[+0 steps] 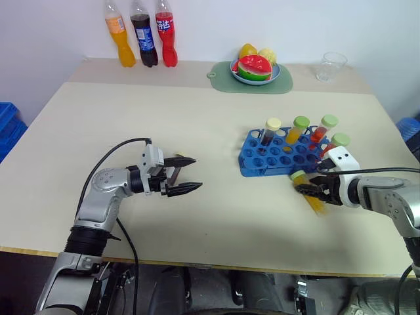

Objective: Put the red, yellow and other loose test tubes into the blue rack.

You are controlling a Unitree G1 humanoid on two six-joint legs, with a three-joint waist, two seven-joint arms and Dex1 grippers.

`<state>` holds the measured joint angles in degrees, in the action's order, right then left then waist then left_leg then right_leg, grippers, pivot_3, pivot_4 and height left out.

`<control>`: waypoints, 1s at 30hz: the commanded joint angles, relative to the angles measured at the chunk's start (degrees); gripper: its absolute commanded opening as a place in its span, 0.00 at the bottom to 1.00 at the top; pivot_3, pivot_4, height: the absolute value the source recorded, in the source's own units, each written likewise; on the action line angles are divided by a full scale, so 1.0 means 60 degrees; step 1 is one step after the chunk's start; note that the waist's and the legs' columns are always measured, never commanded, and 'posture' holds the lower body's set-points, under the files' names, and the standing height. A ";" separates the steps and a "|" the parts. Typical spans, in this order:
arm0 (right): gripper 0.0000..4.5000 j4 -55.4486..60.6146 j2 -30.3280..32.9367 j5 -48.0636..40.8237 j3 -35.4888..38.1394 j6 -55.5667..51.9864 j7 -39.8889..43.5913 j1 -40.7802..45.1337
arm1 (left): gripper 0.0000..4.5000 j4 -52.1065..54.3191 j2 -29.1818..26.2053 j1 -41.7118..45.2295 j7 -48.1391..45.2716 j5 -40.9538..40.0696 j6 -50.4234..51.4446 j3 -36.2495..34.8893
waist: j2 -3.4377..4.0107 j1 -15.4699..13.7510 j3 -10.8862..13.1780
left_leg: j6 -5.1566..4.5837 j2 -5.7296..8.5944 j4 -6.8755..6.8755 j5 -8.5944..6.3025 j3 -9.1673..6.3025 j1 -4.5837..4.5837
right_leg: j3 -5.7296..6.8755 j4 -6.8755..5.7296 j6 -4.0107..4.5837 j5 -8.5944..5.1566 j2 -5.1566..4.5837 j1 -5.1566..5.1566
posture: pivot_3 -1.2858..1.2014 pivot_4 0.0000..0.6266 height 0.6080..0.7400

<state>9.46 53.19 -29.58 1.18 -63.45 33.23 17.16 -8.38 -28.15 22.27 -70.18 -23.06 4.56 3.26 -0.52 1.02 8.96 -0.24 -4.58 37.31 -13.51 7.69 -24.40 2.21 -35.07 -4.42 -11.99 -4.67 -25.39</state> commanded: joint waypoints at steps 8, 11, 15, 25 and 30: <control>0.19 0.1473 0.0419 0.0502 0.0404 0.2785 0.1719 -0.1291 | 0.82 0.0349 -0.0077 -0.0063 0.0062 -0.0140 -0.0005 -0.0171 | -0.0006 -0.0064 0.0003 | 0.0001 0.0000 -0.0003 0.0000 0.0001 -0.0003 | 0.0002 0.0002 -0.0006 -0.0004 -0.0001 -0.0001 | 0.52 0.24 1.00; 0.19 0.2093 -0.0219 0.0377 0.1310 0.5043 0.2419 -0.2076 | 0.82 0.0283 -0.0059 -0.0006 0.0041 -0.0131 -0.0028 -0.0154 | -0.0011 -0.0055 0.0006 | 0.0001 0.0001 -0.0002 0.0000 0.0001 -0.0004 | 0.0004 0.0002 -0.0011 -0.0007 -0.0001 -0.0001 | 0.52 0.24 1.00; 0.19 0.2312 -0.1673 -0.0032 0.2391 0.6625 0.2004 -0.2097 | 0.82 0.0204 0.0034 0.0119 0.0062 -0.0260 0.0094 -0.0207 | -0.0030 -0.0031 0.0017 | 0.0001 0.0001 -0.0001 -0.0001 0.0000 0.0001 | 0.0004 -0.0001 -0.0013 -0.0006 0.0001 0.0001 | 0.52 0.24 1.00; 0.19 -0.0552 -0.4784 0.1707 0.2530 1.0431 -0.0536 -0.0668 | 0.82 -0.0287 0.0170 0.0506 -0.0167 -0.0105 -0.0127 -0.0110 | -0.0040 -0.0052 0.0018 | 0.0003 0.0002 -0.0002 0.0000 0.0003 -0.0002 | 0.0010 -0.0003 -0.0012 -0.0005 0.0000 0.0002 | 0.52 0.24 1.00; 0.19 -0.1767 -0.5514 0.2064 0.2457 1.1912 -0.0866 -0.0670 | 0.82 -0.0426 0.0143 0.0621 -0.0234 -0.0089 -0.0183 -0.0164 | -0.0036 -0.0024 0.0019 | 0.0003 0.0002 -0.0002 0.0001 0.0006 -0.0002 | 0.0013 -0.0006 -0.0015 -0.0004 -0.0001 0.0003 | 0.52 0.24 1.00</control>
<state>-1.11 20.70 -17.87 14.96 4.12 28.96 12.45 -11.27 -27.02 24.89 -71.24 -23.18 4.40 3.22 -0.74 0.87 9.08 -0.22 -4.57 37.30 -13.50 7.72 -24.40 2.29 -35.13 -4.51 -12.01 -4.67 -25.37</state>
